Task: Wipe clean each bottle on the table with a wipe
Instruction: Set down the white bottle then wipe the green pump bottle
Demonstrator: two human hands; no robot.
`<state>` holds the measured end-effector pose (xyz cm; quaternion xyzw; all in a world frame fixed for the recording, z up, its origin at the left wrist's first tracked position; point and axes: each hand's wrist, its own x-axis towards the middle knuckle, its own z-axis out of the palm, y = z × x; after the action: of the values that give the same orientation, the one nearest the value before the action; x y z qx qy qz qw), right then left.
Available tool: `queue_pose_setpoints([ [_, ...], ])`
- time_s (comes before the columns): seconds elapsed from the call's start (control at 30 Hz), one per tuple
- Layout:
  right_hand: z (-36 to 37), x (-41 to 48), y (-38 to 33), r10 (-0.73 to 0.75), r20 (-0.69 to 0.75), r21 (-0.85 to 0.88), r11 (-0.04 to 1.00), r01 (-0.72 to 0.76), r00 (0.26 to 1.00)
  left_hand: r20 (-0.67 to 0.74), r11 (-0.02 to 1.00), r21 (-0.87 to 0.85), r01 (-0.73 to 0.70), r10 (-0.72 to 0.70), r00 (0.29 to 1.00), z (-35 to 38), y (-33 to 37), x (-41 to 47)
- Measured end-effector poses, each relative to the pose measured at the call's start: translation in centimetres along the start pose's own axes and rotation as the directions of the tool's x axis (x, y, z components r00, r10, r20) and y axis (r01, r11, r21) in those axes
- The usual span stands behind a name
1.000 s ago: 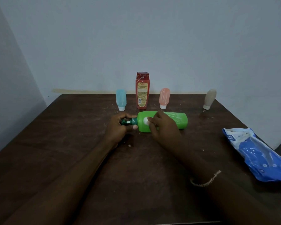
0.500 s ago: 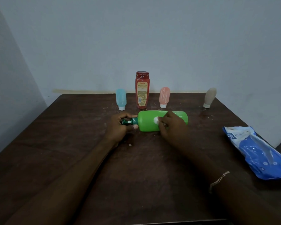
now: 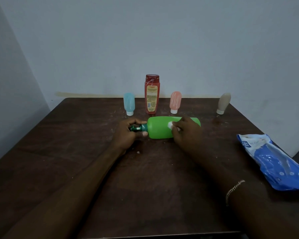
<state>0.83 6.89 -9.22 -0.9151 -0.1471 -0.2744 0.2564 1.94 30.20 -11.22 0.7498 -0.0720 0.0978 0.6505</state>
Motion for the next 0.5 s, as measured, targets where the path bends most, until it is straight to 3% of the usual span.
queue_pose_setpoints([
  [0.13,0.6,2.0,-1.1,0.049,-0.064,-0.012,0.999,-0.05,0.997,0.004,1.0,0.027,-0.008,0.008,1.0,0.0,0.0,0.0],
  [0.3,0.3,-0.3,-1.5,-0.115,0.052,-0.022,0.993,0.117,0.992,-0.001,1.0,0.019,-0.003,0.003,1.0,0.0,0.3,-0.2],
  [0.5,-0.6,0.7,0.8,0.029,-0.058,-0.072,0.997,-0.033,0.998,0.003,1.0,0.011,-0.012,0.012,1.0,-0.1,-0.1,-0.3],
])
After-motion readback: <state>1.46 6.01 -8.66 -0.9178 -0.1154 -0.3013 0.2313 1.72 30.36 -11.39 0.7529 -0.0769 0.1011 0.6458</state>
